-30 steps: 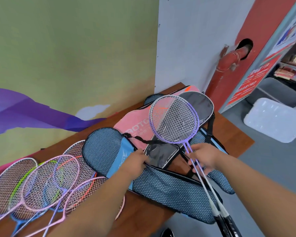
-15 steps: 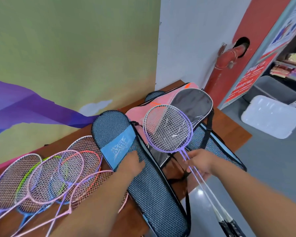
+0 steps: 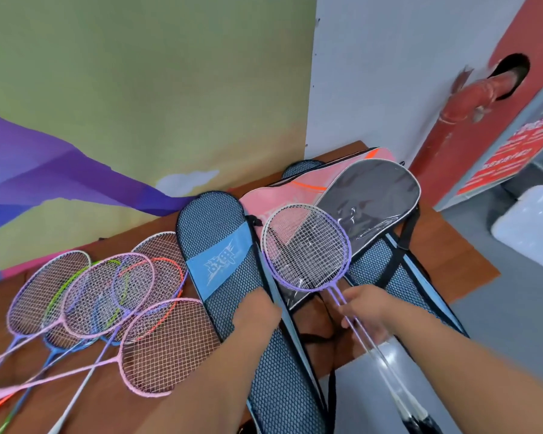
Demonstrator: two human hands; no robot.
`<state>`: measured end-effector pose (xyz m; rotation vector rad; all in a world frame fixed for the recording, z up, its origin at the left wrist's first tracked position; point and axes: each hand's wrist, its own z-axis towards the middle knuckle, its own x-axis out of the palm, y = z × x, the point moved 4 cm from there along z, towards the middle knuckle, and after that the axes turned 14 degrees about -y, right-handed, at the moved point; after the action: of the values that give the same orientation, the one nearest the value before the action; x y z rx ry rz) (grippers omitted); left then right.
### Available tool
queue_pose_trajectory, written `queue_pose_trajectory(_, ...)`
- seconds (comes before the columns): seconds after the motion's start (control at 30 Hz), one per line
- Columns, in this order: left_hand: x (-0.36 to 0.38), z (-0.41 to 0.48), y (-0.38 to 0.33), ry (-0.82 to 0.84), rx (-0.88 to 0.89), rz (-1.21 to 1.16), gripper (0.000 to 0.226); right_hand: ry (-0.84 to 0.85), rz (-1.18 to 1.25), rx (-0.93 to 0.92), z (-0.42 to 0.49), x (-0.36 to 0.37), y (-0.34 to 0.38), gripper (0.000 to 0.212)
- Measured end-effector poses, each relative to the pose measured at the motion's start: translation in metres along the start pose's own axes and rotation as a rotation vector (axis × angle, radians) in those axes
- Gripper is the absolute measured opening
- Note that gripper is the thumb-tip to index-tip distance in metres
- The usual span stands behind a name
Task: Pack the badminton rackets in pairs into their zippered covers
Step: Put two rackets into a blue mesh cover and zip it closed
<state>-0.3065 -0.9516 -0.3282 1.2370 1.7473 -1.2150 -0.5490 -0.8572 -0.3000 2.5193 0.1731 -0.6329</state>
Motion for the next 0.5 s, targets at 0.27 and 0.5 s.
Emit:
queue_pose_trajectory(0.27, -0.016, -0.003, 0.01, -0.096, -0.262, -0.333, 0.026, 0.065, -0.271, -0.093, -0.002, -0.02, 0.005, 0.018)
queue_pose_trajectory(0.5, -0.036, -0.015, 0.004, -0.232, -0.25, -0.444, 0.024, 0.205, -0.368, -0.061, -0.02, -0.016, 0.004, 0.017)
